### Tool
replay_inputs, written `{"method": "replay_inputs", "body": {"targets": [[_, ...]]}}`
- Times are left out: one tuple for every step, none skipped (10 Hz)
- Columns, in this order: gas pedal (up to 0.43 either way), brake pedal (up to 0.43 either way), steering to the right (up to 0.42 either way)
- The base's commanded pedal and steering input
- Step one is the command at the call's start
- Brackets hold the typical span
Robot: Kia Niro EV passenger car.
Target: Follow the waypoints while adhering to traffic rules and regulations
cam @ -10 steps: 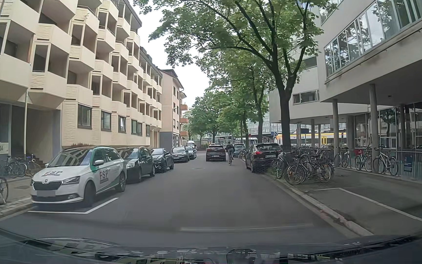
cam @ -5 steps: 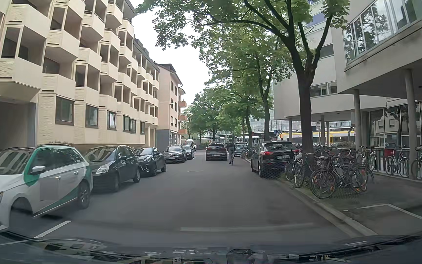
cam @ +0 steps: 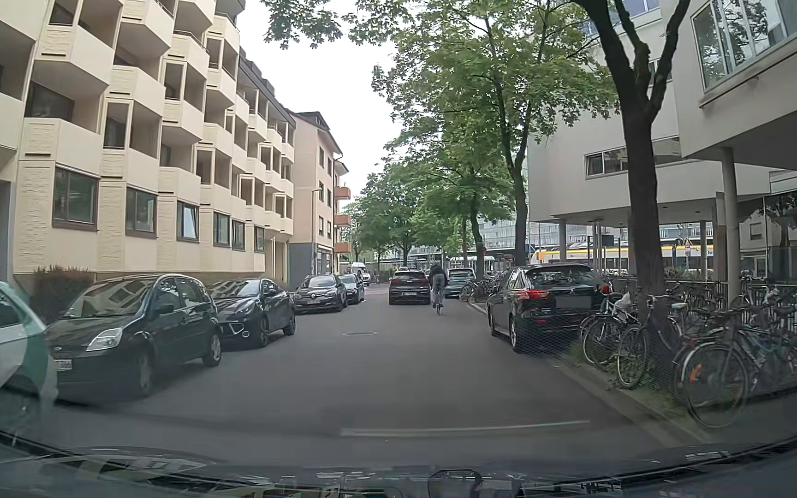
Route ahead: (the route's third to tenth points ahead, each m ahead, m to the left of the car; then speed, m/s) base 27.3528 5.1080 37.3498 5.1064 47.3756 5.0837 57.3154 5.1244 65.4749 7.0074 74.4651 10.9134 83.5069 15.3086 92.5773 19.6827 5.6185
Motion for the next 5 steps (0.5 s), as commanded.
{"method": "replay_inputs", "body": {"targets": [[0.000,0.000,-0.003],[0.000,0.000,-0.003],[0.000,0.000,-0.002],[0.000,0.000,-0.002],[0.000,0.000,-0.001]]}}
